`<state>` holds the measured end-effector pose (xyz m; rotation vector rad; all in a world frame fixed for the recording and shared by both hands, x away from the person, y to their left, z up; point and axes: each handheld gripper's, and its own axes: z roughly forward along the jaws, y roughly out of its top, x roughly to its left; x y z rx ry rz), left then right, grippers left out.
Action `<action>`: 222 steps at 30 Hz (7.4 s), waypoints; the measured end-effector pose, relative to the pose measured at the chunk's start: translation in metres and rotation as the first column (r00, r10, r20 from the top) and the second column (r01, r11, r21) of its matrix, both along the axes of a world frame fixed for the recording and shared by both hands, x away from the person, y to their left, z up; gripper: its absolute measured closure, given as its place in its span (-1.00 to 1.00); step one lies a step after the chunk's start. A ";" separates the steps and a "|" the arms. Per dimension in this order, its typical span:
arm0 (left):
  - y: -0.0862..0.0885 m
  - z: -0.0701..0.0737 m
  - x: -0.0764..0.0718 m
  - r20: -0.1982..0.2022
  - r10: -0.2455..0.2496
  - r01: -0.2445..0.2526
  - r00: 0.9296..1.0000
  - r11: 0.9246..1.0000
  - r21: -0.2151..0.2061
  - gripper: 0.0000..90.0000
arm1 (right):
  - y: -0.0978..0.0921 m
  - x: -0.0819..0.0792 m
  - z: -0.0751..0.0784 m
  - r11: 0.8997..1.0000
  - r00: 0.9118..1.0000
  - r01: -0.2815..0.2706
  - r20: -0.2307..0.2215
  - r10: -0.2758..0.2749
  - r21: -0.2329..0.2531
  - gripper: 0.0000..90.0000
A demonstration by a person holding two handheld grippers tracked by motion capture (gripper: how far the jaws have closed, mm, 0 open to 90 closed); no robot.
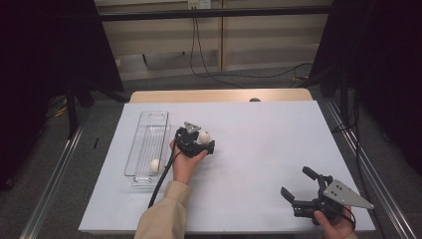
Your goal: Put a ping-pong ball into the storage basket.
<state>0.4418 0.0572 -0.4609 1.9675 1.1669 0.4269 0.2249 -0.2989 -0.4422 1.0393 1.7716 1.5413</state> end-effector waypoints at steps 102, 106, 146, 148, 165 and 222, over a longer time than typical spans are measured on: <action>-0.004 0.008 0.002 -0.068 -0.048 0.045 0.997 0.998 -0.042 0.14 | -0.001 -0.001 0.000 1.000 1.000 0.001 0.002 -0.001 0.005 -0.98; -0.005 0.009 0.000 -0.075 -0.058 0.055 0.996 0.997 -0.047 0.14 | -0.001 -0.001 0.000 1.000 1.000 -0.001 0.003 0.000 0.003 -0.98; 0.004 0.029 -0.016 -0.079 -0.064 0.060 0.995 0.997 -0.052 0.14 | 0.001 -0.001 0.000 1.000 1.000 -0.006 0.003 0.006 0.000 -0.98; 0.005 0.030 -0.016 -0.081 -0.064 0.060 0.995 0.997 -0.053 0.14 | 0.001 -0.001 0.000 1.000 1.000 -0.005 0.003 0.005 0.001 -0.98; 0.010 0.034 -0.017 -0.092 -0.059 0.054 0.994 0.997 -0.048 0.14 | 0.002 -0.001 0.000 1.000 1.000 -0.006 0.005 0.006 -0.001 -0.98; 0.036 0.049 -0.023 -0.089 -0.019 0.015 0.996 0.999 -0.047 0.14 | 0.002 -0.001 0.000 1.000 1.000 -0.008 0.006 0.008 -0.002 -0.98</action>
